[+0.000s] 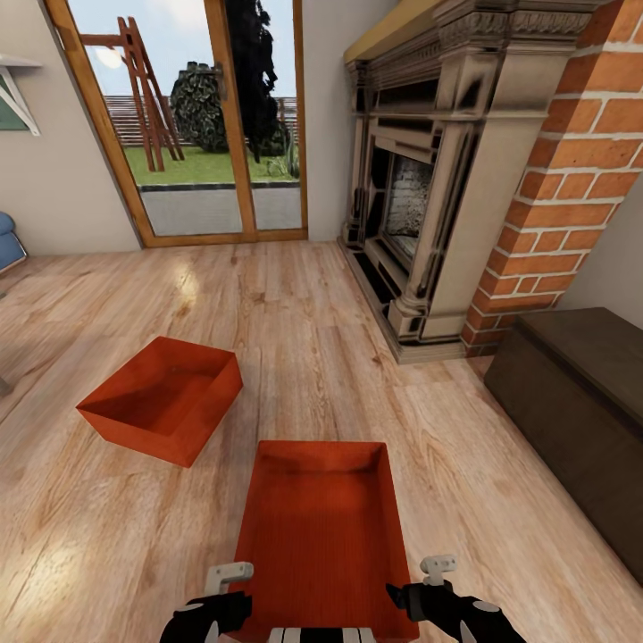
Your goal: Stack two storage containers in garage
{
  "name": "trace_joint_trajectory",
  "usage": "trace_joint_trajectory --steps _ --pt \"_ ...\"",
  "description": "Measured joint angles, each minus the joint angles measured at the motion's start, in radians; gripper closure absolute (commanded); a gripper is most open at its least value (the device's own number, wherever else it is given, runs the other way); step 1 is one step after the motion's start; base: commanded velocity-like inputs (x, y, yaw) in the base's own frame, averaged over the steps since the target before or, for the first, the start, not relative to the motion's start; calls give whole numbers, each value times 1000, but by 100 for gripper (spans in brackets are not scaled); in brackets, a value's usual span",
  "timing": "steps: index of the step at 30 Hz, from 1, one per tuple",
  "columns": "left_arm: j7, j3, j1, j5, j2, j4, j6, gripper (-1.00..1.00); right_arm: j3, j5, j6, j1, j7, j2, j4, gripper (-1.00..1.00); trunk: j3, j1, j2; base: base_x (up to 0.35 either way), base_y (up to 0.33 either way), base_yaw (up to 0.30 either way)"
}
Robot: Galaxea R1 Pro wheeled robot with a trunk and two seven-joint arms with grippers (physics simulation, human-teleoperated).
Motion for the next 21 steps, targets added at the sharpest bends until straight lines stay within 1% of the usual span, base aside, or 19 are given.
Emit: trace_joint_trajectory --steps 1,4,5,6,10,21 --pt "0 0 0 0 0 0 0 100 0 0 0 0 0 0 0 100 0 0 0 0 0 0" --pt "0 0 0 0 1 1 0 100 0 -2 -2 0 1 0 0 100 0 0 0 0 0 0" --pt "-3 -1 0 15 0 1 -2 100 2 -6 -1 0 3 0 0 100 0 0 0 0 0 0" --pt "-5 -2 0 23 1 1 -2 100 1 -3 -2 0 4 1 0 100 0 0 0 0 0 0" --pt "-5 -2 0 18 1 1 -2 100 1 -5 0 0 3 0 0 100 0 0 0 0 0 0" --pt "-6 -2 0 21 3 2 -10 100 3 -4 2 0 -7 1 0 100 0 0 0 0 0 0"
